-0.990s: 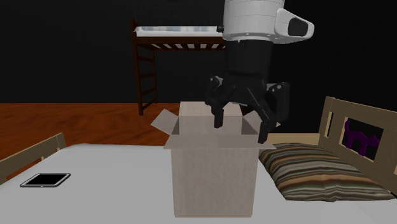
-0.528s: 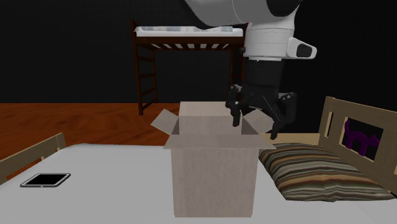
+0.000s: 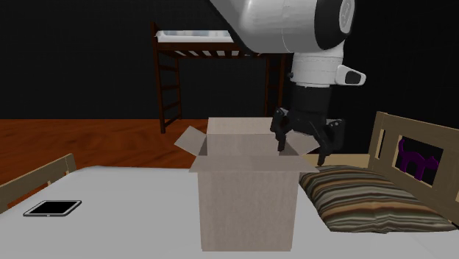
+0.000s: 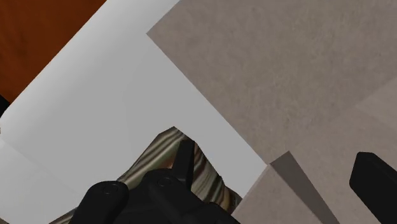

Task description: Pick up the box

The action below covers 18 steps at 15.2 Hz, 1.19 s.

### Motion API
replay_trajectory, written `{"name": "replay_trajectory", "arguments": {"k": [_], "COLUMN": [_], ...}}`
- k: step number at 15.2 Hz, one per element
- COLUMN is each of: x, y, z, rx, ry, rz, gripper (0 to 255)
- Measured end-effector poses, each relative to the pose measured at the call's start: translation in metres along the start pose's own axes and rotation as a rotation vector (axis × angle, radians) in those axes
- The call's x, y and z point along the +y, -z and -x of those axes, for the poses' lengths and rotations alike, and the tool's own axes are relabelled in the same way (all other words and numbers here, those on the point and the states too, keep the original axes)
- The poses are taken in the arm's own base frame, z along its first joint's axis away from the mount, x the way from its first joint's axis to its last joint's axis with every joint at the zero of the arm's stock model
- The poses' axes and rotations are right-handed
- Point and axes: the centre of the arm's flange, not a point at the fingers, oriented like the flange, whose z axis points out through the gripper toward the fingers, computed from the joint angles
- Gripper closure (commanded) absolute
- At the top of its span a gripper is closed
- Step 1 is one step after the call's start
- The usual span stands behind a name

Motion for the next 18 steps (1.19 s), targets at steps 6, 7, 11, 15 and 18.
{"name": "replay_trajectory", "arguments": {"k": [6,7,11,15,18], "x": [0.002,0.002,0.001,0.001,0.0], "y": [-0.022,-0.023,-0.022,-0.022,-0.012], "z": [0.0,0.0,0.0,0.001,0.001], "rx": [0.0,0.0,0.002,0.002,0.0], "ry": [0.0,0.0,0.001,0.001,0.0], "rz": [0.0,0.0,-0.001,-0.001,0.0], "gripper": [255,255,255,255,255]}}
